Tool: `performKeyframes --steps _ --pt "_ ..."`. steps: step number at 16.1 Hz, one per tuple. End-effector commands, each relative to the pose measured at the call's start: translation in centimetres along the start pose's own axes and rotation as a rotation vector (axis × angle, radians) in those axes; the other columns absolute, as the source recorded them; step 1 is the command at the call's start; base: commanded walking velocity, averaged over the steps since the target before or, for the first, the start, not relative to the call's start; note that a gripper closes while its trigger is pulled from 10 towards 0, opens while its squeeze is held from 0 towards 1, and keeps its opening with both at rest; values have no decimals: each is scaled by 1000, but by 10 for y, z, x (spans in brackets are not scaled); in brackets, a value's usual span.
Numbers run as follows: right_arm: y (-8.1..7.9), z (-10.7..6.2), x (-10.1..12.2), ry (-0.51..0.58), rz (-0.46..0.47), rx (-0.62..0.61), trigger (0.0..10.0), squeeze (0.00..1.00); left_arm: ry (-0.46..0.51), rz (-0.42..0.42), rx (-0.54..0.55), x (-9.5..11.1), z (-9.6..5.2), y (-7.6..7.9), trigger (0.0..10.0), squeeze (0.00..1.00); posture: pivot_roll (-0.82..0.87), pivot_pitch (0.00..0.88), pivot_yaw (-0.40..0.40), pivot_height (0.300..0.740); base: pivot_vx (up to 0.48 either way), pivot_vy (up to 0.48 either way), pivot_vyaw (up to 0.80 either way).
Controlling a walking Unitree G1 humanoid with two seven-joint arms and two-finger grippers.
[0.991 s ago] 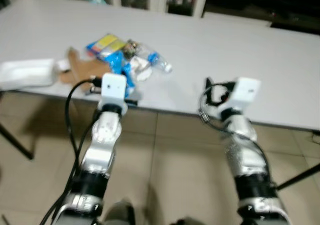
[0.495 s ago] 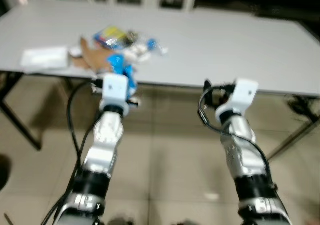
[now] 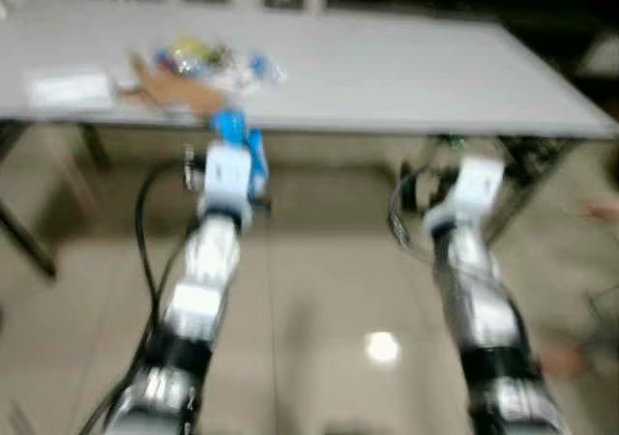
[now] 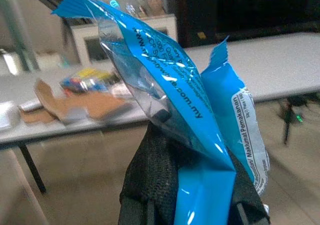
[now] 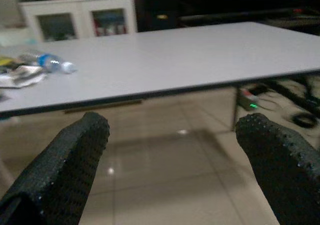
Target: Picking trash to rubbish bin
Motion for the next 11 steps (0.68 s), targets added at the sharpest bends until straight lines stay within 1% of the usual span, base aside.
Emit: performKeyframes --steps 1,2,3,4,5,6,7,8,9,10,11 --pt "6 1 -6 -29 -2 -4 10000 0 -51 0 -32 -13 -1 2 10000 0 -68 54 -93 740 0 0 0" --pt "11 -1 -19 -84 -11 -8 10000 0 -111 3 -67 -30 -5 5 10000 0 -68 54 -94 740 0 0 0" --pt "20 -7 -47 -188 -27 -11 10000 0 -222 36 -129 -62 -15 11 10000 0 -68 49 -96 740 0 0 0" --pt "26 -16 -71 -280 -15 -4 10000 0 -309 34 -163 -85 -26 14 10000 0 -63 44 -95 740 0 0 0" --pt "35 -31 -101 -395 -20 -10 10000 0 -406 46 -170 -111 -42 14 10000 0 -66 43 -96 740 0 0 0" --pt "45 -46 -123 -484 -43 -27 10000 0 -485 77 -176 -132 -56 13 10000 0 -61 38 -95 740 0 0 0" --pt "53 -59 -139 -554 -56 -45 10000 0 -554 94 -188 -148 -70 13 10000 0 -60 37 -96 740 0 0 0" --pt "56 -65 -146 -585 -60 -50 10000 0 -583 96 -196 -155 -77 13 10000 0 -60 37 -96 740 0 0 0" --pt "60 -73 -156 -634 -88 -51 10000 0 -629 94 -204 -165 -86 13 10000 0 -58 32 -96 740 0 0 0" --pt "63 -84 -167 -686 -96 -53 10000 0 -695 114 -221 -179 -101 13 10000 0 -59 29 -96 740 0 0 0" --pt "69 -112 -191 -805 -116 -64 10000 0 -831 137 -256 -205 -136 13 10000 0 -61 25 -95 740 0 0 0"
Point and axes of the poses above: a point about 5 cm out from each wrist's last joint towards the gripper, its own z axis pointing out of the wrist towards the gripper, its own x axis along the axis of the wrist's last joint, y = z × x, the point moved 4 cm from there along z, pointing out of the wrist towards the gripper, and after that the axes turned 4 degrees about z, right-handed, at the moved point
